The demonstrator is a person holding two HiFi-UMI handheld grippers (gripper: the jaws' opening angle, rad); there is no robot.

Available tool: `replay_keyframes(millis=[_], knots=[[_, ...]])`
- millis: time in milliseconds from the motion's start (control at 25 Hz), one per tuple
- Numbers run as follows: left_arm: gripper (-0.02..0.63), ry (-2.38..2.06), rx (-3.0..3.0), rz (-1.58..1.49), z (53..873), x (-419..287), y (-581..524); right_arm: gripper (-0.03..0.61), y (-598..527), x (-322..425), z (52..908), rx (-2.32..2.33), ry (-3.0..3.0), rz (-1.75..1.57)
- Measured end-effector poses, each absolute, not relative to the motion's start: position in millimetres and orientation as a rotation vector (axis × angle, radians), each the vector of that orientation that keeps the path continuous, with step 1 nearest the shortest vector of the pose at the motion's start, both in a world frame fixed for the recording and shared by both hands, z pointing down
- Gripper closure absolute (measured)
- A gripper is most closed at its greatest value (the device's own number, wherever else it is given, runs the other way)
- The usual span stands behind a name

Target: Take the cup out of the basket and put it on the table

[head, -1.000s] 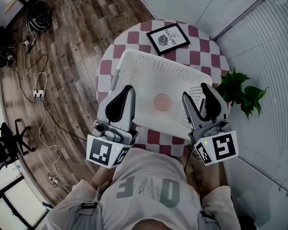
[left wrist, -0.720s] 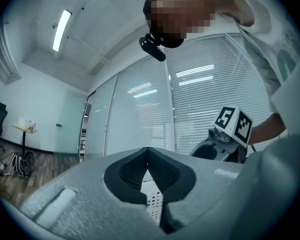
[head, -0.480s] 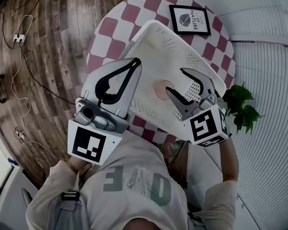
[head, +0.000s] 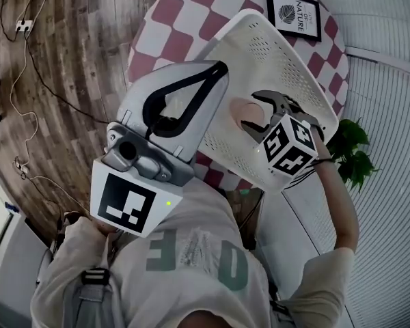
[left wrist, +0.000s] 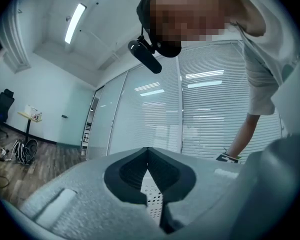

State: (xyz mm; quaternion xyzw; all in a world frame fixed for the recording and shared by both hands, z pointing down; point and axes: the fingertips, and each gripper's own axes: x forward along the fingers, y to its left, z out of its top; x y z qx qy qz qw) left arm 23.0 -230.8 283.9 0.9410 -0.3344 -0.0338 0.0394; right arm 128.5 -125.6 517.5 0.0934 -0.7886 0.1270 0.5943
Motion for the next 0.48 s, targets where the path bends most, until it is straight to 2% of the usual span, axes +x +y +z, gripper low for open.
replay_keyframes(millis=[480], knots=[[0.611,-1.042,2.874,-0.083,300,15,-239,0.313,-120,139,573,0.099,-1.708,0.397]])
